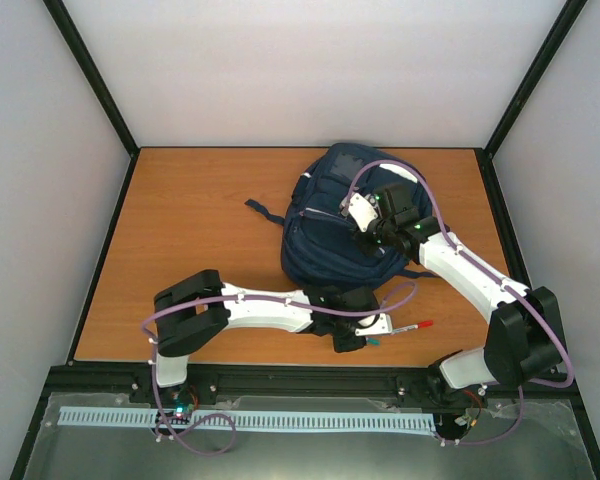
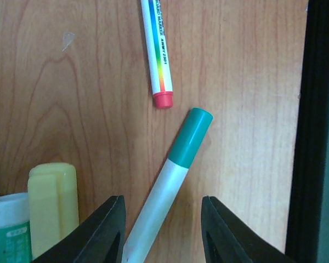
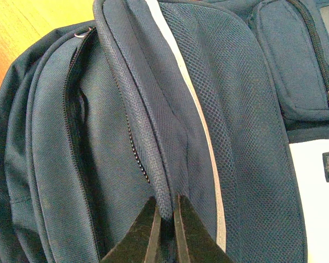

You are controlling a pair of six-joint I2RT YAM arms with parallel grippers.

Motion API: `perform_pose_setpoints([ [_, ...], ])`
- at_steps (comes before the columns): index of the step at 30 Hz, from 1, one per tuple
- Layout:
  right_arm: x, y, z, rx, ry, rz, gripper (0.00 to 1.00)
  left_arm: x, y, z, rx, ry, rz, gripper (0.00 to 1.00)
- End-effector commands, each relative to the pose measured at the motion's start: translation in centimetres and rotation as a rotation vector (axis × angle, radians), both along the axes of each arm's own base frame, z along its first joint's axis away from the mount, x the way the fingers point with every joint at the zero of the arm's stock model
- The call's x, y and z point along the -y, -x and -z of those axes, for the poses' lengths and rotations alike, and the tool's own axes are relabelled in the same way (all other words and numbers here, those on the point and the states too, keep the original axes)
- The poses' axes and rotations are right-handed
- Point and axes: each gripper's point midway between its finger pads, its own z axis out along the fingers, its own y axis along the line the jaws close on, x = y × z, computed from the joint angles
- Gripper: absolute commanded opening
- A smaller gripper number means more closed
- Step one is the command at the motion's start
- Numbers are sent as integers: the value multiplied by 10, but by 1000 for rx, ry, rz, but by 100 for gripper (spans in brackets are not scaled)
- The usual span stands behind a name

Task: Pack the student bag
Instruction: Move the stationery to the center of the board.

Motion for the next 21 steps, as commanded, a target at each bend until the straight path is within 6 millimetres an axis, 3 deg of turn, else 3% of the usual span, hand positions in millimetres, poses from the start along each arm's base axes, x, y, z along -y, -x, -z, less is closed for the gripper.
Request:
perform_pose_setpoints([
  [1, 1, -5, -7, 34, -16, 1, 3, 19, -1, -2, 35, 21, 40, 40],
  [9, 2, -5, -7, 29, -19, 3, 3, 11, 1, 16, 17, -46, 46, 33],
  [18, 3, -5, -5, 24, -19, 3, 3, -20, 13, 14, -41, -101, 4, 19],
  [21, 2, -5, -6, 25, -21, 2, 3, -45, 15, 16, -49, -158, -41, 16],
])
